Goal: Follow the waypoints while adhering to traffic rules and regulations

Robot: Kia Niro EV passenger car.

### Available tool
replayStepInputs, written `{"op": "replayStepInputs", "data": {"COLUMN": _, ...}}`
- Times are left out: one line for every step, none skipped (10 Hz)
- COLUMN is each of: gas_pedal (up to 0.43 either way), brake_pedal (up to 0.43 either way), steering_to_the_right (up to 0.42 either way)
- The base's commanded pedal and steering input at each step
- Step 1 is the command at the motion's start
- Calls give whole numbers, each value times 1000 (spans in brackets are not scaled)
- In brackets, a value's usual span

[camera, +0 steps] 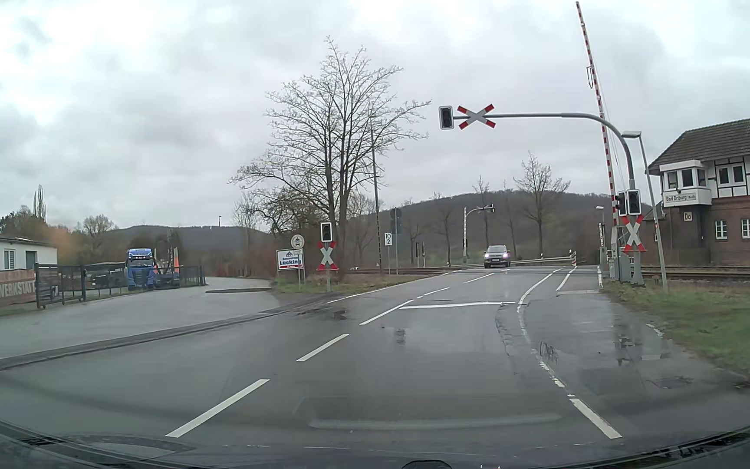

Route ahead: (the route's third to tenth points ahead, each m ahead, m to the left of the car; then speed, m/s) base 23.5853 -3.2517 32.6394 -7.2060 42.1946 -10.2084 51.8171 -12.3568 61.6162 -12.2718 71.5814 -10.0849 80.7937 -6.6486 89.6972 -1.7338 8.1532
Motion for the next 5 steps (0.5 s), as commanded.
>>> {"op": "replayStepInputs", "data": {"gas_pedal": 138, "brake_pedal": 0, "steering_to_the_right": 54}}
{"op": "replayStepInputs", "data": {"gas_pedal": 138, "brake_pedal": 0, "steering_to_the_right": 56}}
{"op": "replayStepInputs", "data": {"gas_pedal": 130, "brake_pedal": 0, "steering_to_the_right": 65}}
{"op": "replayStepInputs", "data": {"gas_pedal": 130, "brake_pedal": 0, "steering_to_the_right": 75}}
{"op": "replayStepInputs", "data": {"gas_pedal": 118, "brake_pedal": 0, "steering_to_the_right": 82}}
